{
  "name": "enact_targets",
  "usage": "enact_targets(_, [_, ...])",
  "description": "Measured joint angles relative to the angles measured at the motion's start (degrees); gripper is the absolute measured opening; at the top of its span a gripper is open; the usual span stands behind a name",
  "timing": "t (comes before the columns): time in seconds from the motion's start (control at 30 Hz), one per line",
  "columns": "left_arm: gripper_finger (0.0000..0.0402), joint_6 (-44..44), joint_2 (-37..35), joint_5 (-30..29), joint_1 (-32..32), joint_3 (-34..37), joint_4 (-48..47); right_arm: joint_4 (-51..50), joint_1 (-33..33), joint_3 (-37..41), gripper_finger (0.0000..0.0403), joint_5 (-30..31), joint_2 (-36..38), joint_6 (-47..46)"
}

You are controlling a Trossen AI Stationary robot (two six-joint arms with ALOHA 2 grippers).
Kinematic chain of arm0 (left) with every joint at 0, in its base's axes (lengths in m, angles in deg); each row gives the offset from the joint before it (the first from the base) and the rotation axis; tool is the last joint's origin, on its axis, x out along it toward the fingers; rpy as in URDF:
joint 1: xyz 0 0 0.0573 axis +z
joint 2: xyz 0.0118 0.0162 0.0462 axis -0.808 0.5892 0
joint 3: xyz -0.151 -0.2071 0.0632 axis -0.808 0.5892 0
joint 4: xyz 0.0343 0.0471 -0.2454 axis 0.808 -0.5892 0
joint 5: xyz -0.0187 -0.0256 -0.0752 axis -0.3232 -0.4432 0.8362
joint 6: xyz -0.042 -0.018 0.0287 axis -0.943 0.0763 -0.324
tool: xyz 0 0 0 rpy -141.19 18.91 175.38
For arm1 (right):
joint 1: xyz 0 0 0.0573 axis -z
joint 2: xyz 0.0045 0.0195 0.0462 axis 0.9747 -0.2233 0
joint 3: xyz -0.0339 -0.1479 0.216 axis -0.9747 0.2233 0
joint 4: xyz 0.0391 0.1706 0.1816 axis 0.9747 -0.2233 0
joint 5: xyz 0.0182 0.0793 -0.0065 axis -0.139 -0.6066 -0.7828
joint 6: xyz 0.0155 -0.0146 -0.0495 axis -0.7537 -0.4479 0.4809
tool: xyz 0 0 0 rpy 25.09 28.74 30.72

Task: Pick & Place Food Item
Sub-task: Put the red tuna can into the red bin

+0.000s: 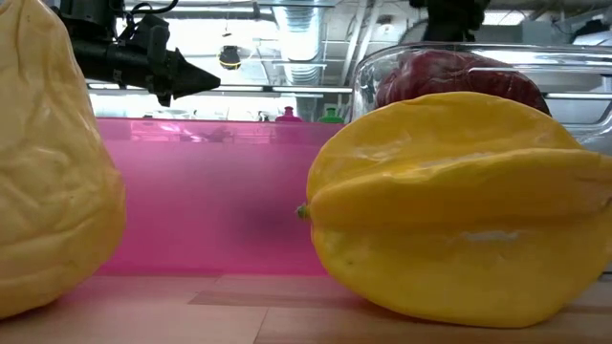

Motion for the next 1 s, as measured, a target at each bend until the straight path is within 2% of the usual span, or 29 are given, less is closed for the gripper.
enact_targets(0.4, [0.0034, -0.2, 0.0, 0.0, 0.0, 0.0, 0.0, 16.4, -6.4, 0.0, 0.0108, 0.4, -5.5, -8.8])
enact_targets(0.73, [0.0034, -0.2, 0.0, 0.0, 0.0, 0.0, 0.7, 30.2, -8.2, 0.0, 0.0108, -0.1, -16.0, -13.9])
enact_targets(1.0, [0.0034, -0.2, 0.0, 0.0, 0.0, 0.0, 0.9, 44.1, -9.9, -0.8, 0.0108, -6.6, -25.1, -19.1])
